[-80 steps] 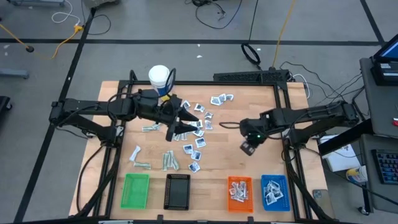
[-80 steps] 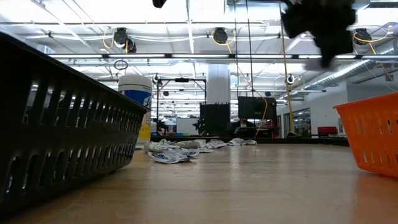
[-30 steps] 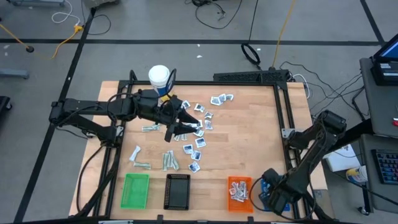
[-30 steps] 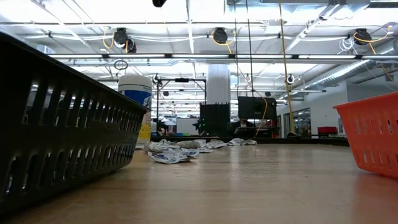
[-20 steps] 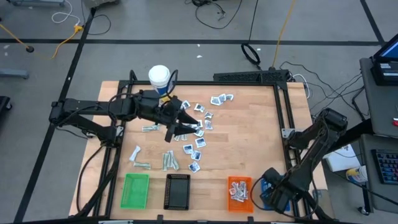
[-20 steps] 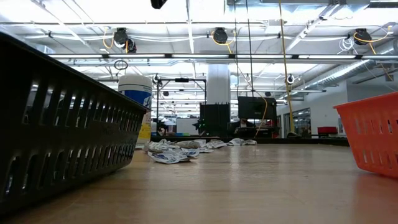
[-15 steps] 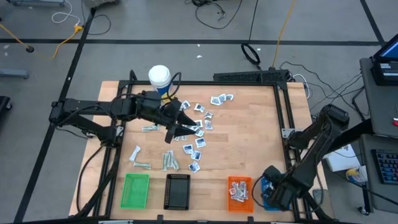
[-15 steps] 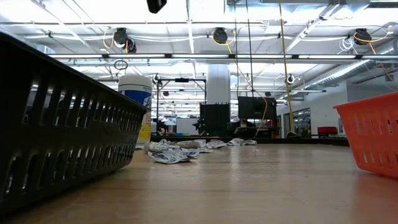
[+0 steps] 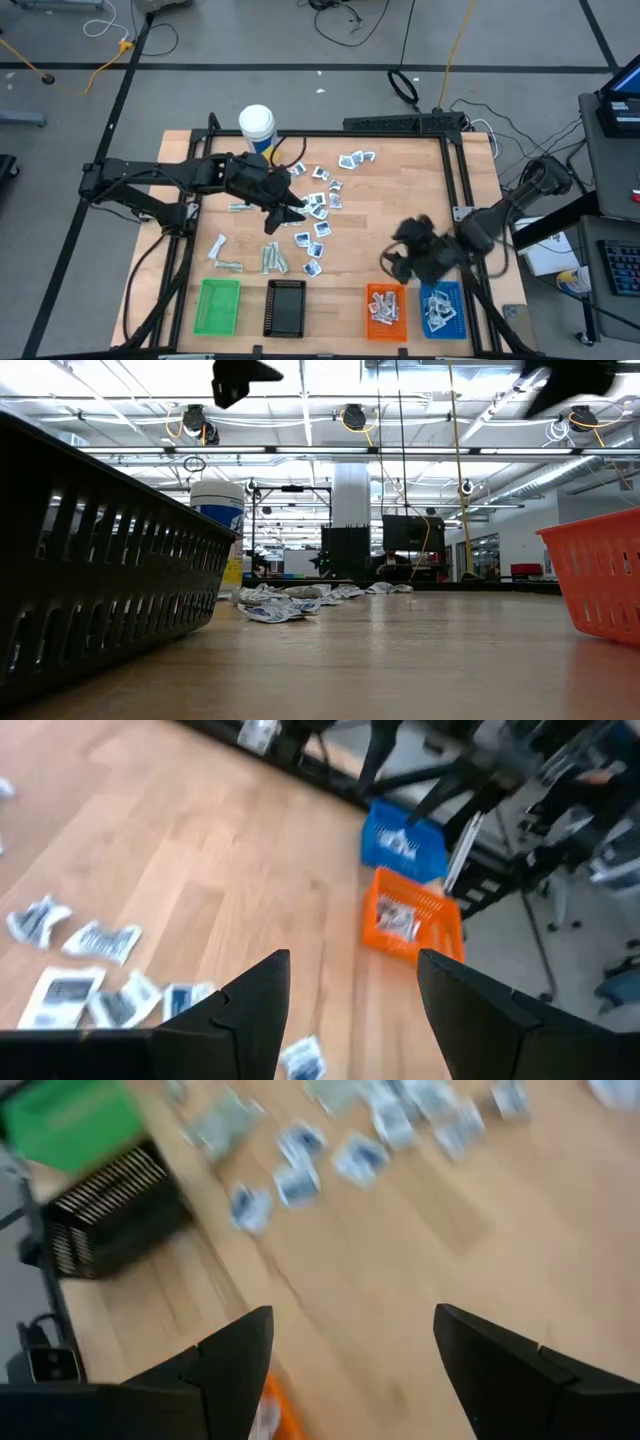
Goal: Pick & Place First Aid Supplies
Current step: Put the alcohol pad into the blue bin
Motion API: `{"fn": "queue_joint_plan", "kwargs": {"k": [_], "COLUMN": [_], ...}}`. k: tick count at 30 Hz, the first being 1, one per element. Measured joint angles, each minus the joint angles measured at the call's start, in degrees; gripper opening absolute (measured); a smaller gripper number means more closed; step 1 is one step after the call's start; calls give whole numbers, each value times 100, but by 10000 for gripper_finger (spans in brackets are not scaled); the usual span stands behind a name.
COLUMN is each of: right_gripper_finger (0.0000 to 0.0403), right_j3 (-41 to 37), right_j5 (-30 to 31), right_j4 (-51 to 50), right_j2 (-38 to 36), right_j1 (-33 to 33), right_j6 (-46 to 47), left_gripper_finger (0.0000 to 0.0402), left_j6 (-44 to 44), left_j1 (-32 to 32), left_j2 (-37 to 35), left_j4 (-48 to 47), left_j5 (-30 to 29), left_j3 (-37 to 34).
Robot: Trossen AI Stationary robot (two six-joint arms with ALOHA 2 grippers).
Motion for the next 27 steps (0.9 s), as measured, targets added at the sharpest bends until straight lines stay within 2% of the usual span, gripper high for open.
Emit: {"fn": "queue_joint_plan", "kwargs": {"k": [4,10,17,21,27], "right_gripper_finger": [274,274,274,274,274], "right_j3": [0,0,0,0,0], "right_j5": [-38,-44,-65,-62,-25], "right_j4": [1012,1946,2655,2811,2957], "right_j2": [-13,-13,-122,-336,-709], "right_j1": [-637,-1209,-1490,-1546,-1682], "right_j6": [-1625,-2790,-3628,-3922,-4105], "left_gripper_finger": [225,225,225,225,225], "left_j6": [26,114,213,18,-231], "left_j1": [-22,-61,-298,-361,-439], "left_j2": [102,566,1364,1798,2349], "left_j4": [-636,-2291,-3403,-3743,-3863], "left_j5": [-3,-183,-606,-824,-837], "left_j3": [126,695,1410,1704,1932]}}
